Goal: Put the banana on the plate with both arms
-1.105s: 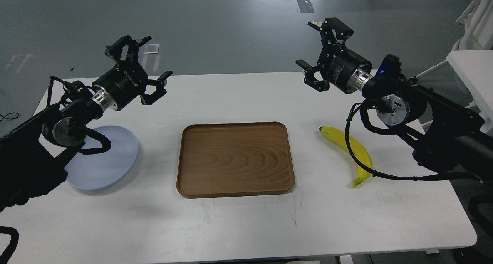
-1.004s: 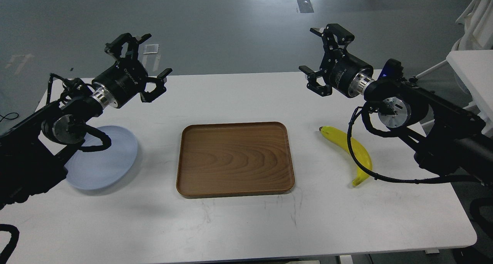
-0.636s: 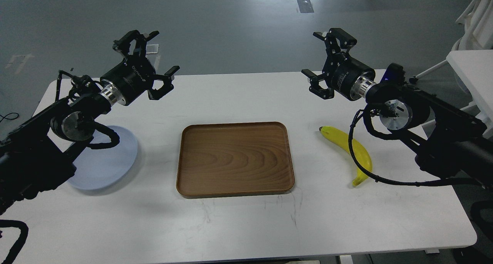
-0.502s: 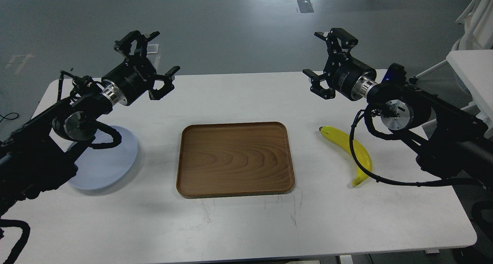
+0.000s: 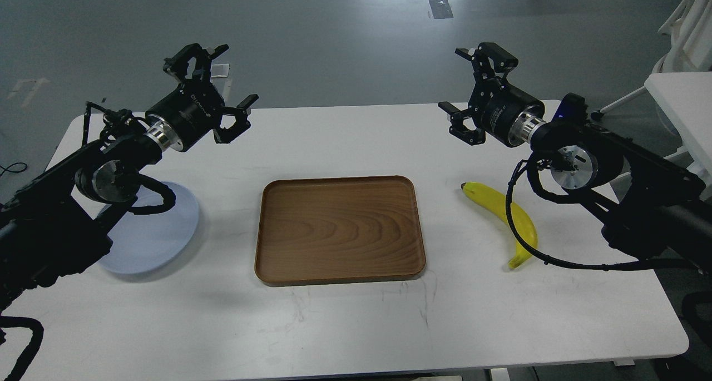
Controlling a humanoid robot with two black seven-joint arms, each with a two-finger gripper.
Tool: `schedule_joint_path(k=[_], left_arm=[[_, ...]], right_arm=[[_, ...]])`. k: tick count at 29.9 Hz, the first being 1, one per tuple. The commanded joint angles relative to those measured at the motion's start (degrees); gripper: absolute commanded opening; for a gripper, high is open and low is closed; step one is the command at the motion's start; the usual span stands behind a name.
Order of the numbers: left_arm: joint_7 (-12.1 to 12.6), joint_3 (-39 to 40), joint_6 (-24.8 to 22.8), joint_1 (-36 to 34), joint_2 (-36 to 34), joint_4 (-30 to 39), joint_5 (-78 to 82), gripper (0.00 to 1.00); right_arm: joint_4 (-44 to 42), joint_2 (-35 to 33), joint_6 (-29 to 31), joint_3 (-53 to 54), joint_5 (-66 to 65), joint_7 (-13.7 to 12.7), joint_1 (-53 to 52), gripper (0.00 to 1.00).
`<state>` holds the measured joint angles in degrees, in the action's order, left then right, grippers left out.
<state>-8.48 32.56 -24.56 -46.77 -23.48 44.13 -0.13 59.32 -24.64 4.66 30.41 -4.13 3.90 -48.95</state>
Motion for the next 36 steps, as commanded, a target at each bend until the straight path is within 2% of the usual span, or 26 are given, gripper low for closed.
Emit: schedule_joint_path(k=[1,36], left_arm=[[0.04,-0.13,-0.14,0.01,0.01,-0.01,0.04,0.98],[0.13,-0.31,-0.05,-0.43,0.10,0.08,1.19,0.98]], right_arm=[[0.00,0.03,0.00,0.00,0.00,0.05,-0.09,1.00],[0.61,0.20,-1.05,-0.62,-0.09,0.05,-0.70,1.00]])
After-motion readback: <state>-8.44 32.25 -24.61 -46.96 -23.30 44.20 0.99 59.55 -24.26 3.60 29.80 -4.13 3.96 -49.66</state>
